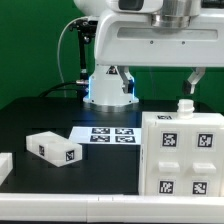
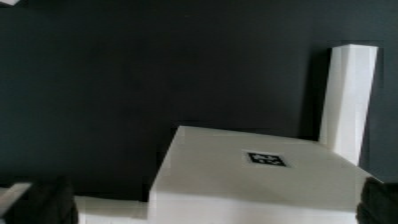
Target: Assemble cabinet
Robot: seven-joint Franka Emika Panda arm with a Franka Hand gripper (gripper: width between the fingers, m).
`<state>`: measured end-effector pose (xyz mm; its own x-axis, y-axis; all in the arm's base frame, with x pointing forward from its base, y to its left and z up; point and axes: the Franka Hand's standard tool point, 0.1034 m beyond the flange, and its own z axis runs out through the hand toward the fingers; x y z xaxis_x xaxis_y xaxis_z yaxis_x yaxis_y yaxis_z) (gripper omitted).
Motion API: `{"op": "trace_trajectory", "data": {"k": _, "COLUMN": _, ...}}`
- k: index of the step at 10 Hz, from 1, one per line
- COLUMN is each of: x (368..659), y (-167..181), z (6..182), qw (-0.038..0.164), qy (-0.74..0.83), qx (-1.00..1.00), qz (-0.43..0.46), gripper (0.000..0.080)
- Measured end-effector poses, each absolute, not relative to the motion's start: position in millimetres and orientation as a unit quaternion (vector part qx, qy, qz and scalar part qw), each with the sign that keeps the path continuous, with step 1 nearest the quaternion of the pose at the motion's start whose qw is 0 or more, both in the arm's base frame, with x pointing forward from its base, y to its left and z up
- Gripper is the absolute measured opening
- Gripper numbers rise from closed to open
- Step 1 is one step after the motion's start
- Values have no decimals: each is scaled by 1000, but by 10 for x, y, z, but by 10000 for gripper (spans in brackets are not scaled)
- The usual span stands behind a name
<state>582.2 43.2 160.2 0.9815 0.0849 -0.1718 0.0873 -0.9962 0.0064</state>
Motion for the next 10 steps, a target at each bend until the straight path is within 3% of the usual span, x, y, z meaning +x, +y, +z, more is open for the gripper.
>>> {"op": "trace_trajectory", "data": {"k": 2, "x": 5812, "y": 389, "z": 1575, "qw": 5, "qy": 55, "qx": 995, "qz": -86, "gripper": 797}}
{"op": "trace_trajectory", "data": {"k": 5, "x": 5578, "y": -172, "z": 1432, "qw": -3, "qy": 97, "qx": 989, "qz": -112, "gripper": 797}}
{"op": "trace_trajectory", "data": {"k": 10, "x": 5542, "y": -245, "z": 1405, "qw": -5, "qy": 89, "qx": 988, "qz": -127, "gripper": 797}}
